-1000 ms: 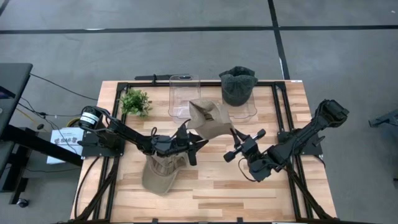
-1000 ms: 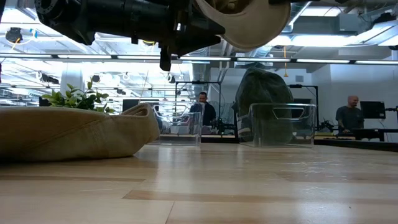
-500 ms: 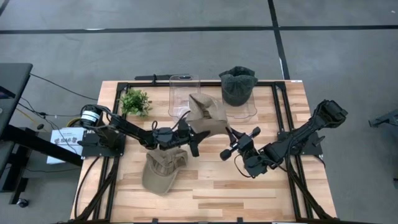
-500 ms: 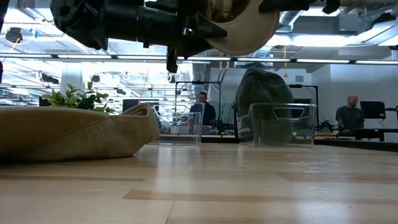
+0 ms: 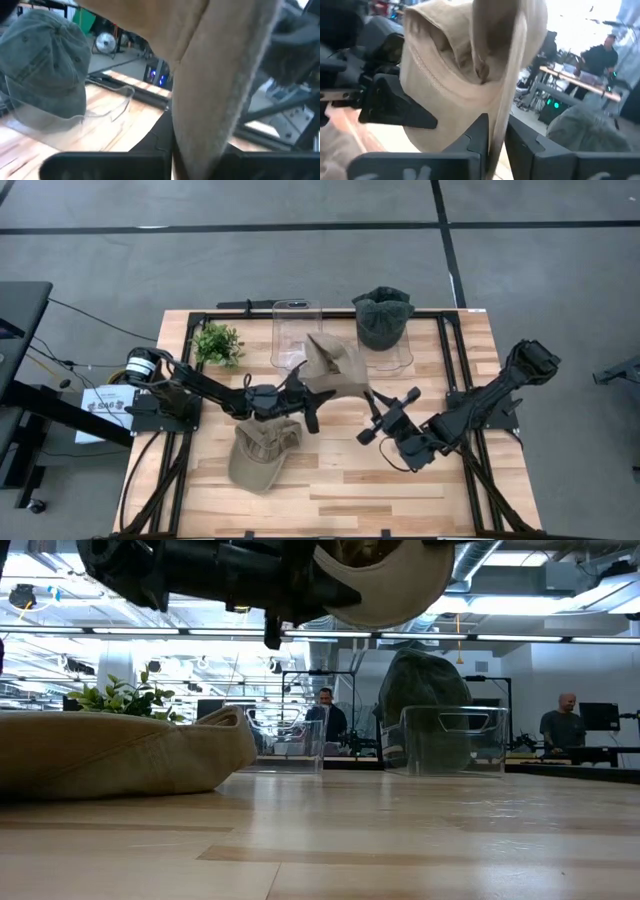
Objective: Pick & Place hat
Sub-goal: Put the right brown cap into the left transparent bin
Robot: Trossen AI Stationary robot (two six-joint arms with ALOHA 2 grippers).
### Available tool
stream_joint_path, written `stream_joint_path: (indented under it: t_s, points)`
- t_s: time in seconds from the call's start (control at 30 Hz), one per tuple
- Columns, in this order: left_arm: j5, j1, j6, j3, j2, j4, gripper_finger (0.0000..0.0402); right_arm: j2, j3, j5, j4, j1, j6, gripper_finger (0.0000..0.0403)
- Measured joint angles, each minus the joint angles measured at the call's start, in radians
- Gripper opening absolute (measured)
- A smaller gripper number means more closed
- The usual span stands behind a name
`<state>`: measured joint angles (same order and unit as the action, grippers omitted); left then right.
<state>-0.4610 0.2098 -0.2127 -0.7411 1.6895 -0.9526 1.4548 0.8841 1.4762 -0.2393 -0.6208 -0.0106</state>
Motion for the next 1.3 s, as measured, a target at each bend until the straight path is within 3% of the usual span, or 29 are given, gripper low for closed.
stream_joint_path:
  t_s: [0.13, 0.23, 0.37, 0.57, 0.63, 0.8, 0.87, 1.0, 1.13, 1.3]
  points:
    - [-0.004, 0.014, 0.003, 0.000, -0.063, 0.139, 0.0012, -0.055, 0.000, 0.021, 0.000, -0.026, 0.160, 0.0055]
    - [-0.005, 0.026, 0.016, 0.004, -0.116, 0.297, 0.0012, -0.109, 0.000, 0.106, -0.002, -0.039, 0.287, 0.0054]
    - [0.002, 0.062, 0.011, 0.006, -0.167, 0.432, 0.0012, -0.189, 0.001, 0.105, 0.022, -0.038, 0.440, 0.0053]
    - [0.029, 0.109, -0.010, 0.033, -0.170, 0.440, 0.0012, -0.306, 0.001, 0.087, 0.010, 0.027, 0.416, 0.0054]
    - [0.060, 0.110, -0.029, 0.038, -0.170, 0.440, 0.0012, -0.330, 0.001, 0.014, 0.010, 0.064, 0.359, 0.0054]
    - [0.087, 0.110, -0.056, 0.039, -0.170, 0.438, 0.0012, -0.318, 0.001, -0.385, -0.059, 0.192, 0.267, 0.0054]
    - [0.087, 0.110, -0.058, 0.039, -0.167, 0.438, 0.0012, -0.281, 0.001, -0.463, -0.136, 0.234, 0.289, 0.0054]
    - [0.090, 0.108, -0.065, 0.039, -0.151, 0.445, 0.0012, -0.212, 0.001, -0.479, -0.296, 0.290, 0.419, 0.0054]
    - [0.088, 0.104, -0.064, 0.039, -0.142, 0.458, 0.0012, -0.191, 0.001, -0.477, -0.345, 0.302, 0.486, 0.0054]
    - [-0.018, 0.105, -0.062, 0.039, -0.142, 0.488, 0.0012, -0.228, -0.059, -0.561, -0.437, 0.250, 0.483, 0.0054]
